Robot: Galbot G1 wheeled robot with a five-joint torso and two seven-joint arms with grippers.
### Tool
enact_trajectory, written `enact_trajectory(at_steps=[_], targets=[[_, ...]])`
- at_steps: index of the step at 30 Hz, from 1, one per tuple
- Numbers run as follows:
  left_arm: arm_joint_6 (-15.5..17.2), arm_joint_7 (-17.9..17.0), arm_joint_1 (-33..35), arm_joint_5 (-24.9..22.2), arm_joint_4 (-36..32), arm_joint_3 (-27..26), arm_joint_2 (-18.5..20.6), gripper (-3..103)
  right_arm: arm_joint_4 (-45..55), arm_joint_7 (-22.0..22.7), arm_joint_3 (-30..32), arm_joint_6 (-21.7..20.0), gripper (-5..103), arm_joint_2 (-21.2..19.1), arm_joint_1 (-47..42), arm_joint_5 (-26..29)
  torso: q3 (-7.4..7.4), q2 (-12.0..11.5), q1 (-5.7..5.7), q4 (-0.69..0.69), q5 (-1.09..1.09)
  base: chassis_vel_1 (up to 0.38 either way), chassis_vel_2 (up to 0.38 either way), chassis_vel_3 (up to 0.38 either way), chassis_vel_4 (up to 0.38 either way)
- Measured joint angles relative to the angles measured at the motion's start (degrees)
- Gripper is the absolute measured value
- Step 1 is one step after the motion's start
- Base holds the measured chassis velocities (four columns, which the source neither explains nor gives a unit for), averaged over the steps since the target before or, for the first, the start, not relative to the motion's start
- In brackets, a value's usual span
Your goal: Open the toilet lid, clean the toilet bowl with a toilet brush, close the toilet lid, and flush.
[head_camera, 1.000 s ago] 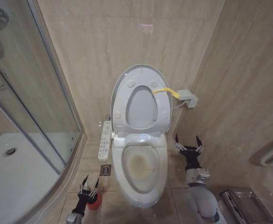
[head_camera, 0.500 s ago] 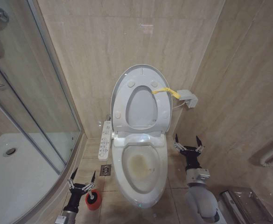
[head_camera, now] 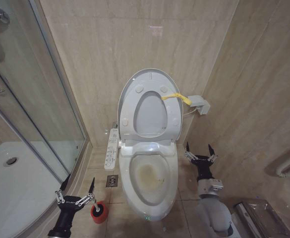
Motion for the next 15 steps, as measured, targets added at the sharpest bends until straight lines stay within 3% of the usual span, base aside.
enact_trajectory(at_steps=[8,15], targets=[[8.07,-2.17,1.63,-8.00,-7.77,-0.90,0.29,100,0.00,0.00,0.00,0.00,100,0.00,0.00,0.00,0.00,0.00,0.01,-0.02,0.00,0.000,0.000,0.000,0.000],[11.14,-4.90,2.79,-6.89,-9.86,-1.40,-0.51,100,0.00,-0.01,0.00,0.00,100,0.00,0.00,0.00,0.00,0.00,0.01,-0.01,0.00,0.000,0.000,0.000,0.000]])
